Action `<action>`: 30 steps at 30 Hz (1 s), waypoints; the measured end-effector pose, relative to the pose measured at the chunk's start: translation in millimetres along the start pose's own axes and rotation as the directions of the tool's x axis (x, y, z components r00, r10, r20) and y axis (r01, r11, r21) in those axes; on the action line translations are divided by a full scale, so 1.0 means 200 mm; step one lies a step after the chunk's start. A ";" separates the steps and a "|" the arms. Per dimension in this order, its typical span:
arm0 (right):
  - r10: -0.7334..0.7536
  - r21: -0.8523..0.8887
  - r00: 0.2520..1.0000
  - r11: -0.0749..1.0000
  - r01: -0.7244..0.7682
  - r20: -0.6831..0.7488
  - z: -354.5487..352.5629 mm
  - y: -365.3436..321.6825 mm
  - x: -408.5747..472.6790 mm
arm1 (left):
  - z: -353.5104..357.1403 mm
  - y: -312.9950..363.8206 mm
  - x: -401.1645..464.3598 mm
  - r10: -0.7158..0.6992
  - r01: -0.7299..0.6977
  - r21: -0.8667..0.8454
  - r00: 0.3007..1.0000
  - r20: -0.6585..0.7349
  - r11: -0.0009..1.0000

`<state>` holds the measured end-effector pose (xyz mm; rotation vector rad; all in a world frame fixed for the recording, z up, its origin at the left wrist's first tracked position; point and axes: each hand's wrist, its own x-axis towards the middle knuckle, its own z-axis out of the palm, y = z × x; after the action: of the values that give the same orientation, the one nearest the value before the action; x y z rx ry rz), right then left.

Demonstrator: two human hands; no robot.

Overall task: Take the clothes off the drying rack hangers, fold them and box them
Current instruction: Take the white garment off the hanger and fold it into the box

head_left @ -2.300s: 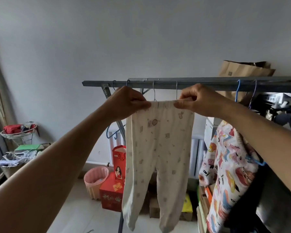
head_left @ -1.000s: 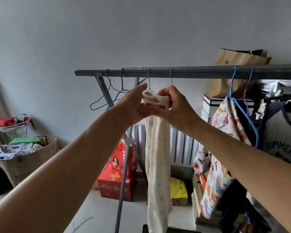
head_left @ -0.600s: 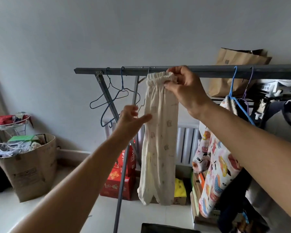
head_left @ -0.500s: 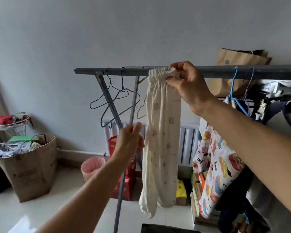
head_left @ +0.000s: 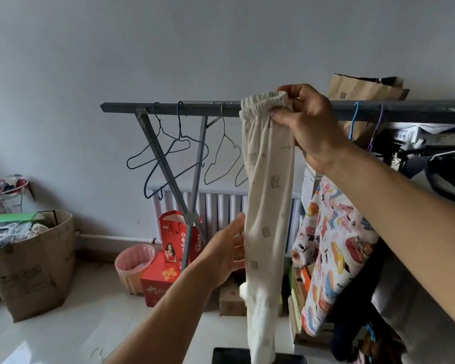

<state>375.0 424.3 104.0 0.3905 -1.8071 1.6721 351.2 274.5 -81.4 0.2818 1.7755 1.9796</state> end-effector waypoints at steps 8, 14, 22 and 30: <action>-0.024 -0.037 0.999 0.999 0.023 -0.028 -0.06 -0.01 -0.06 | 0.13 -0.07 -0.05 0.045 -0.036 0.164 0.998 -0.054 0.986; 0.009 -0.070 1.000 0.998 -0.010 -0.017 -0.05 0.05 -0.13 | 0.25 -0.08 -0.07 -0.036 0.027 0.193 0.998 0.044 0.981; 0.016 -0.088 0.998 0.996 -0.022 -0.069 -0.12 0.05 -0.14 | 0.24 -0.10 -0.07 -0.119 0.121 0.325 0.993 -0.026 0.938; -0.025 -0.111 0.994 0.994 0.013 -0.105 -0.11 0.01 -0.16 | 0.31 -0.11 -0.16 0.004 -0.020 0.190 0.997 0.083 0.982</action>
<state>403.9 439.0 81.8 0.2649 -1.8022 1.5423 411.3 314.8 -88.2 0.4305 1.9165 1.7806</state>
